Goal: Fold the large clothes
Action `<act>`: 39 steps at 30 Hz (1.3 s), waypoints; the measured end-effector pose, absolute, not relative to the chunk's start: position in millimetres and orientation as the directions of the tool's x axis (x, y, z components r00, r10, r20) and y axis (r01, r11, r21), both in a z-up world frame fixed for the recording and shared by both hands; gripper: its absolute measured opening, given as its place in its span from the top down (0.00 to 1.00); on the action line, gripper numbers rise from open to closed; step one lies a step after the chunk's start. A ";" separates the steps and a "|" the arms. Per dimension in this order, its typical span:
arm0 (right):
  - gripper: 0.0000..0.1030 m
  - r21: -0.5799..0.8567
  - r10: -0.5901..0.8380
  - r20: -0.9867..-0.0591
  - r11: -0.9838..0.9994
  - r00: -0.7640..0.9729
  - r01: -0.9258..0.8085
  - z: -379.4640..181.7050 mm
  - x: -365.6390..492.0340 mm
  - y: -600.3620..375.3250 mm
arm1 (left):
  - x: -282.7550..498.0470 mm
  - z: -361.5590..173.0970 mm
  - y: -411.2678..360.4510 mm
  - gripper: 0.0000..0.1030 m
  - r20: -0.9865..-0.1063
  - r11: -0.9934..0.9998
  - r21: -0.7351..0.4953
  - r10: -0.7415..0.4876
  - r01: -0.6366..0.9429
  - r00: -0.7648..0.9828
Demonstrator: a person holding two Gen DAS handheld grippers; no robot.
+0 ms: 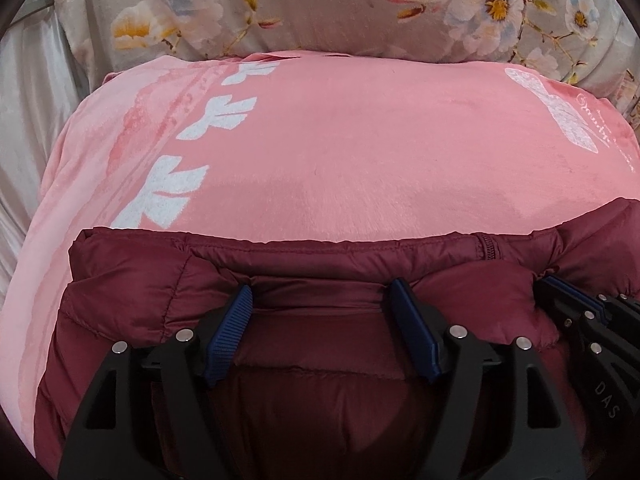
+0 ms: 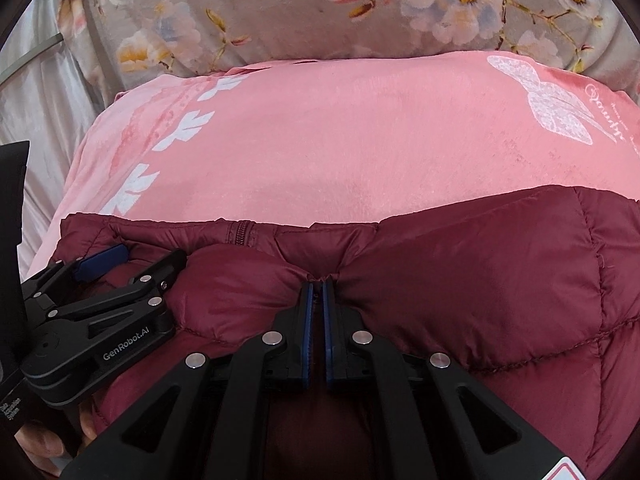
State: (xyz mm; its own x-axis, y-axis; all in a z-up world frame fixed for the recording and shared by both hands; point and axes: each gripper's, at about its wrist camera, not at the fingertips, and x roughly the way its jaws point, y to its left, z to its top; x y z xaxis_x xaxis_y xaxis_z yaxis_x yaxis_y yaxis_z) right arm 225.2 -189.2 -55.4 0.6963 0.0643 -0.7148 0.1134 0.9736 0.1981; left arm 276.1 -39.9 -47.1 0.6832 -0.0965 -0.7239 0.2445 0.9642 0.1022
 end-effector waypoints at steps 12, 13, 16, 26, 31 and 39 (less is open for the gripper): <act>0.99 0.193 0.056 -0.711 0.974 0.701 0.117 -55.6 225.3 -187.4 | 275.9 -49.8 -42.8 0.32 -0.713 0.963 0.127 -0.079 0.239 0.696; 0.99 0.191 0.055 -0.711 0.975 0.701 0.117 -55.5 225.5 -187.2 | 275.6 -49.9 -43.2 0.32 -0.712 0.963 0.128 -0.078 0.239 0.697; 0.99 0.187 0.051 -0.711 0.975 0.701 0.118 -55.6 225.1 -186.3 | 275.5 -50.5 -43.7 0.32 -0.711 0.962 0.131 -0.076 0.239 0.699; 0.99 0.164 0.033 -0.712 0.979 0.701 0.120 -56.5 225.8 -182.0 | 275.4 -50.9 -46.2 0.32 -0.703 0.961 0.153 -0.059 0.232 0.709; 0.99 0.138 0.011 -0.713 0.983 0.702 0.124 -56.6 225.1 -178.4 | 273.5 -51.9 -49.3 0.32 -0.698 0.960 0.165 -0.047 0.225 0.715; 0.97 0.059 -0.051 -0.714 0.989 0.698 0.134 -55.6 226.9 -169.1 | 274.7 -53.9 -52.7 0.29 -0.689 0.958 0.200 -0.013 0.207 0.725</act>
State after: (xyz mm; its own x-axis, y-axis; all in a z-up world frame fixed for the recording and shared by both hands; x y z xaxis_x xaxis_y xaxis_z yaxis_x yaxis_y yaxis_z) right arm 226.9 -169.1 -55.6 0.6979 -0.0514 -0.7144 0.1337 0.9892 0.0594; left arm 274.7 -52.7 -53.9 0.7250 -0.0130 -0.6887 0.2074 0.9576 0.2002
